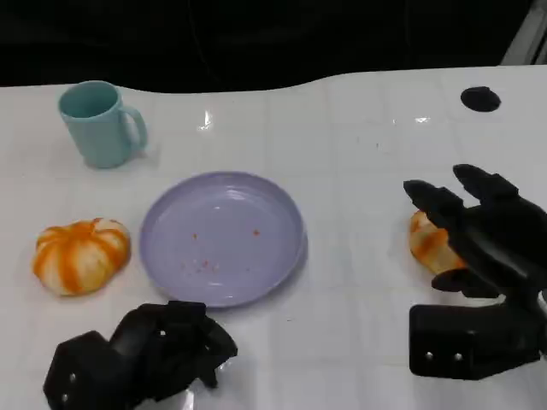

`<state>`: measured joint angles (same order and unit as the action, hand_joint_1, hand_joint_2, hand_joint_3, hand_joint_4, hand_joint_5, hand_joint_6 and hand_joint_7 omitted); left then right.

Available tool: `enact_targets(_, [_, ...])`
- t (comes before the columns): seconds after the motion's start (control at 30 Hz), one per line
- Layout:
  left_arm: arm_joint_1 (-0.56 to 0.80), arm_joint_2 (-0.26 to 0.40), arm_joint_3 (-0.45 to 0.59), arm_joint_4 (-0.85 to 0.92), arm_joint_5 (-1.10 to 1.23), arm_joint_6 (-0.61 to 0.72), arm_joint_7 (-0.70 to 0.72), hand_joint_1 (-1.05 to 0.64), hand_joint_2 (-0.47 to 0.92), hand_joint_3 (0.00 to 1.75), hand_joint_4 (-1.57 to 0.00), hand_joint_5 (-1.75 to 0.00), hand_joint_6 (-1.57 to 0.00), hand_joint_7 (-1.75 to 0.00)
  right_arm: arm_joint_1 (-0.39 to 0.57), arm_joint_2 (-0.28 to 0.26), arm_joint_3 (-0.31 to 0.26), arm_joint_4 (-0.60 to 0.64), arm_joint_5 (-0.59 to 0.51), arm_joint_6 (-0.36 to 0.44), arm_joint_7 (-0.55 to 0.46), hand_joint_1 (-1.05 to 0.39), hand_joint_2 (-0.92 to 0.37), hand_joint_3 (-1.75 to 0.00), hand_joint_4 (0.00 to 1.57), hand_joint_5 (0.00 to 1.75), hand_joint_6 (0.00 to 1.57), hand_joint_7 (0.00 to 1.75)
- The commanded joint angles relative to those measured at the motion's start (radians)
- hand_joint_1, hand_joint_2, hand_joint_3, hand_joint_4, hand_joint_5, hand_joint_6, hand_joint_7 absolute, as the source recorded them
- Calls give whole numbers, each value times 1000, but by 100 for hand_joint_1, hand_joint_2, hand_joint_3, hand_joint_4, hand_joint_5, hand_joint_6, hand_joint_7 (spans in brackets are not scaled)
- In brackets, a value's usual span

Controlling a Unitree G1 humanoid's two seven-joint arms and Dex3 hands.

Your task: Grasp the bread from the table and place it into the plate.

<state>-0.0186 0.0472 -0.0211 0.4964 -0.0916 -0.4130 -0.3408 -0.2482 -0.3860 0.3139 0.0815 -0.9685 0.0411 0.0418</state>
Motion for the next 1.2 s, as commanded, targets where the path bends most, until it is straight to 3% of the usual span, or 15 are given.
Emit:
enact_targets(0.03, [13,13,6,-17,2,10,6,-100,90,0,-97,-145,-121,-80,-41,2,18,66,9,21,-6,-34,-76,0,12,12,27,3])
enact_targets(0.6, [29,11,3,-41,4,19,9,-100,90,0,-98,-145,-121,-81,-172,-2,95,371,11,25,-87,-34,-79,-1,20,15,34,3])
enact_targets(0.67, [29,10,3,-38,0,16,4,-100,89,0,-98,-145,-122,-80,-191,-4,109,409,5,15,-119,-32,-82,-1,35,18,45,6])
enact_targets(0.73, [28,10,3,-35,-1,10,3,-99,90,0,-98,-145,-121,-80,-205,3,106,449,25,-5,-159,-27,-86,-1,64,13,64,4])
enact_targets(0.77, [29,10,3,-35,1,9,5,-99,90,0,-98,-145,-122,-79,-211,9,98,472,46,-24,-180,-18,-88,-1,96,38,93,9])
enact_targets(0.83, [29,9,3,-36,-1,10,5,-99,90,0,-98,-144,-122,-79,-227,12,105,516,61,-47,-212,-13,-91,-1,100,109,121,8])
enact_targets(0.87, [29,9,4,-35,-1,10,6,-99,90,0,-98,-144,-122,-79,-232,12,113,535,61,-56,-229,-13,-91,-2,98,130,129,8])
enact_targets(0.9, [28,9,4,-35,1,10,8,-99,89,0,-98,-144,-122,-79,-237,12,119,555,62,-68,-252,-12,-92,-4,90,156,125,38])
enact_targets(0.93, [29,10,3,-35,4,11,10,-100,90,0,-98,-144,-122,-79,-240,13,123,571,62,-78,-272,-12,-92,-4,87,165,107,82])
enact_targets(0.97, [29,10,2,-37,8,13,13,-100,90,0,-98,-145,-122,-79,-244,13,127,585,62,-87,-292,-12,-92,-4,85,171,93,112])
enact_targets(1.0, [30,11,2,-39,10,14,15,-101,90,0,-98,-145,-122,-79,-246,14,129,597,65,-93,-306,-12,-92,-5,85,173,88,122])
enact_targets(1.13, [30,10,2,-42,13,18,16,-100,90,0,-97,-145,-122,-79,-251,14,135,614,74,-98,-342,-12,-91,-4,81,175,79,137])
enact_targets(1.2, [30,10,2,-43,15,19,17,-100,90,0,-97,-145,-122,-79,-252,14,137,612,78,-95,-348,-13,-91,-4,80,175,81,126])
